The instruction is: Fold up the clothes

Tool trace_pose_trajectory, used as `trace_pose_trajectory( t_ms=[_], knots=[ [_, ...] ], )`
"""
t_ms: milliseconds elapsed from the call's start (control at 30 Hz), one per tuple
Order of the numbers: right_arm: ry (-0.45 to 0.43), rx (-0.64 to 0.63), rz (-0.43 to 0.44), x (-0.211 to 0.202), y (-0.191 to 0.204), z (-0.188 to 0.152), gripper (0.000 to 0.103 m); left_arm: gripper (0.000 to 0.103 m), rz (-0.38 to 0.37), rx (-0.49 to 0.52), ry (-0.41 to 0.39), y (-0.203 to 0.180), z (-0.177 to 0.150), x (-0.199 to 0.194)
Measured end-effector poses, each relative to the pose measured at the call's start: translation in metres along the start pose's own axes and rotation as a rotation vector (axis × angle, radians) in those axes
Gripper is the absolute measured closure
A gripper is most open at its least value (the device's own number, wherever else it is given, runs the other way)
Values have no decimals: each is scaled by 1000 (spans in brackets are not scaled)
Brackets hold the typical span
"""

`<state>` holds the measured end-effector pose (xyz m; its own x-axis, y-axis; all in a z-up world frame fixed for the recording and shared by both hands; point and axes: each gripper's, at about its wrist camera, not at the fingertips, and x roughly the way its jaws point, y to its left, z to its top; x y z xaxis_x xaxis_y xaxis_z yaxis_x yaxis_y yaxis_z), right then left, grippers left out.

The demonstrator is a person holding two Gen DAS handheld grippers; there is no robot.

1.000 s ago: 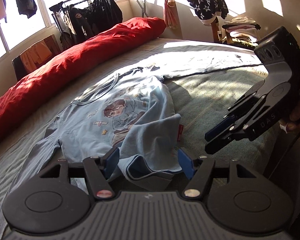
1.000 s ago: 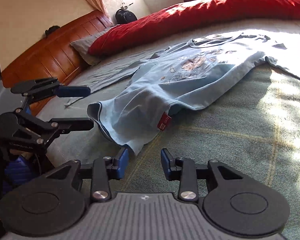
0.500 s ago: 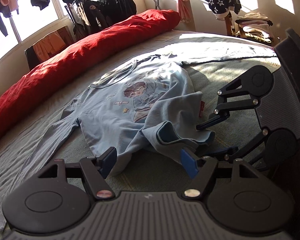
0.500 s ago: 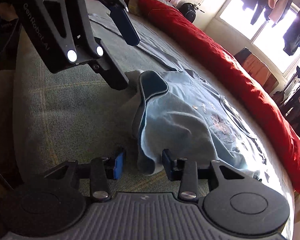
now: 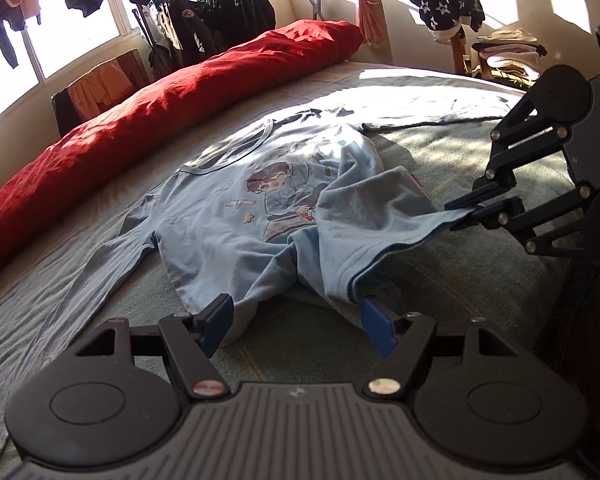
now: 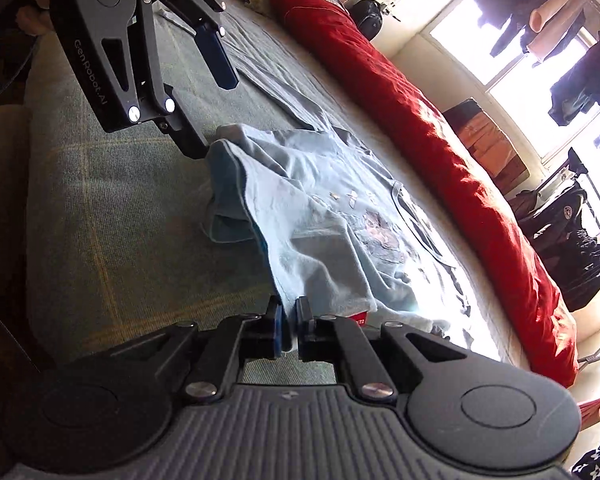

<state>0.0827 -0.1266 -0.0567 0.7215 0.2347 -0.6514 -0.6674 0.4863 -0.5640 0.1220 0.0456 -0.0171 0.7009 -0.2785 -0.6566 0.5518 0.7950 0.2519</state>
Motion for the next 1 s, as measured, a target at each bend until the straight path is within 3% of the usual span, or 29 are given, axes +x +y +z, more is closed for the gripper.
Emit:
trace_pose_trajectory(
  t_ms=[300,433,500,567,600,633,700,1000],
  knots=[
    [107,-9,-74,-48,-24,-40,97,31,-24,27,1,-19,5,-3],
    [202,48,-55,-48,-28,-72,96,31,-24,39,9,-26,6,-5],
    [219,88,-35,-49,-28,-82,89,31,-23,41,14,-28,6,-6],
    [209,114,-23,-50,-26,-85,83,31,-18,38,21,-29,6,-6],
    [196,121,-26,-52,-24,-84,72,30,-15,36,25,-29,6,-7],
    [183,122,-26,-52,-22,-81,55,30,-11,35,30,-29,5,-7],
    [149,119,-20,-51,-18,-73,39,30,0,34,36,-29,4,-8],
    [-36,144,72,-31,0,-9,35,27,60,-51,71,-10,-9,-8]
  ],
)
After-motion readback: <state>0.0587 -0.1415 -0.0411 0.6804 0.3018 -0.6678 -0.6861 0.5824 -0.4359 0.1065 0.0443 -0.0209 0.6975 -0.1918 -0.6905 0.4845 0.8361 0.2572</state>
